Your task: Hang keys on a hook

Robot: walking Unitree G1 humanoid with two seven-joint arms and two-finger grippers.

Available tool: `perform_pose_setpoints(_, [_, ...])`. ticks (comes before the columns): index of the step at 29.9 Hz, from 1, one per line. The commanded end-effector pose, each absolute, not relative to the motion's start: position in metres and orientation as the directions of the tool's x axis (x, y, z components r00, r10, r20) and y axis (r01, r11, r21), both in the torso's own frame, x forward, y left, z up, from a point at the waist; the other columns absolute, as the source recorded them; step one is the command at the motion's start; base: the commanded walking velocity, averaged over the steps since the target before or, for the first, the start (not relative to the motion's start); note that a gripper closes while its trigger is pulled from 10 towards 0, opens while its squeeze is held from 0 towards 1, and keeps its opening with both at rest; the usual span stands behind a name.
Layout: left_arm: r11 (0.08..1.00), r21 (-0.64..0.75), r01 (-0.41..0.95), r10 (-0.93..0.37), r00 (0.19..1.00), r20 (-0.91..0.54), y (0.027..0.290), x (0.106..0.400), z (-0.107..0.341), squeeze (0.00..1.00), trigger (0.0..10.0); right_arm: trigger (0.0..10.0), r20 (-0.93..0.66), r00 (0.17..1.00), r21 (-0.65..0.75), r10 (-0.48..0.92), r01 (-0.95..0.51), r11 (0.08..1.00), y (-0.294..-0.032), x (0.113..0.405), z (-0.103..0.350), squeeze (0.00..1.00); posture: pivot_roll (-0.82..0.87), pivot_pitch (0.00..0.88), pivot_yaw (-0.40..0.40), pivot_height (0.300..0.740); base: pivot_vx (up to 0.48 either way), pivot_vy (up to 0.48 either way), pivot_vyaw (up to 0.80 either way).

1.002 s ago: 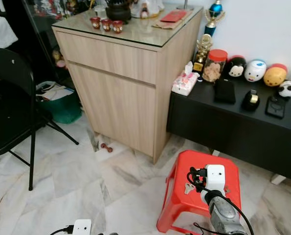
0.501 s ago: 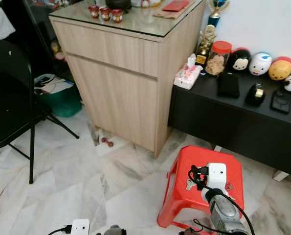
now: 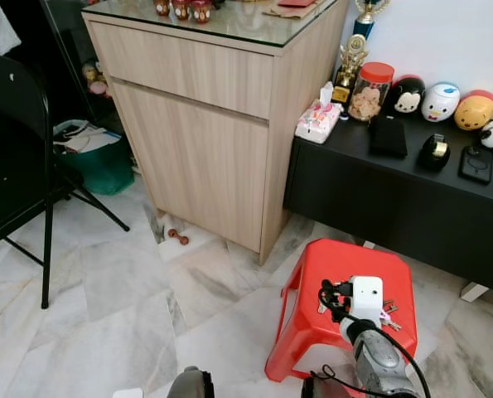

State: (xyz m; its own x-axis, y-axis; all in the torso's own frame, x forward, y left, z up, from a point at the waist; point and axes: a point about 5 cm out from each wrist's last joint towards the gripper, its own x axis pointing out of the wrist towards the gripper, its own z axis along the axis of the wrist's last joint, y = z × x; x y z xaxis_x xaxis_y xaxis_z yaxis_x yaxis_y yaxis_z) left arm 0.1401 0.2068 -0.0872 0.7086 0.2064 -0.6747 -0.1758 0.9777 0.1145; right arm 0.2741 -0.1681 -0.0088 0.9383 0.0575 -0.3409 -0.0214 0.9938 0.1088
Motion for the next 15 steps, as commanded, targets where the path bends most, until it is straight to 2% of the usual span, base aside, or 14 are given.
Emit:
perform_pose_setpoints(1, [0.983, 0.114, -0.142, 0.180, 0.840, -0.511, 0.210, 0.204, -0.054, 0.00, 10.0, 10.0, -0.336, 0.940, 0.113, 0.054, -0.017, 0.993, -0.170, 0.274, -0.008, 0.00, 0.11, 0.090, -0.022, 0.630, 0.000, 0.000, 0.00])
perform_pose_setpoints(3, [0.983, 0.151, -0.106, 0.163, 0.885, -0.436, 0.212, 0.226, -0.038, 0.00, 10.0, 10.0, -0.337, 0.940, 0.114, 0.055, -0.017, 0.993, -0.170, 0.274, -0.008, 0.00, 0.11, 0.090, -0.023, 0.630, 0.000, 0.000, 0.00])
perform_pose_setpoints(5, [0.980, 0.181, -0.088, 0.158, 0.896, -0.416, 0.212, 0.231, -0.034, 0.00, 10.0, 10.0, -0.338, 0.939, 0.114, 0.055, -0.017, 0.993, -0.170, 0.274, -0.008, 0.00, 0.11, 0.090, -0.022, 0.630, 0.000, 0.000, 0.00])
perform_pose_setpoints(6, [0.968, 0.241, -0.065, 0.157, 0.908, -0.387, 0.213, 0.234, -0.030, 0.00, 10.0, 10.0, -0.340, 0.939, 0.115, 0.055, -0.017, 0.993, -0.170, 0.274, -0.009, 0.00, 0.11, 0.090, -0.022, 0.630, 0.000, 0.000, 0.00])
perform_pose_setpoints(9, [0.954, 0.288, -0.086, 0.182, 0.928, -0.325, 0.215, 0.237, -0.023, 0.00, 10.0, 10.0, -0.341, 0.938, 0.117, 0.058, -0.019, 0.993, -0.170, 0.273, -0.009, 0.00, 0.11, 0.092, -0.023, 0.630, 0.000, 0.000, 0.00])
perform_pose_setpoints(12, [0.960, 0.259, -0.106, 0.184, 0.937, -0.298, 0.215, 0.242, -0.019, 0.00, 10.0, 10.0, -0.342, 0.938, 0.119, 0.061, -0.021, 0.993, -0.169, 0.273, -0.010, 0.00, 0.11, 0.093, -0.023, 0.630, 0.000, 0.000, 0.00])
perform_pose_setpoints(15, [0.973, 0.222, -0.063, 0.128, 0.947, -0.293, 0.211, 0.248, -0.015, 0.00, 10.0, 10.0, -0.344, 0.937, 0.120, 0.063, -0.023, 0.993, -0.169, 0.272, -0.010, 0.00, 0.11, 0.093, -0.022, 0.630, 0.000, 0.000, 0.00])
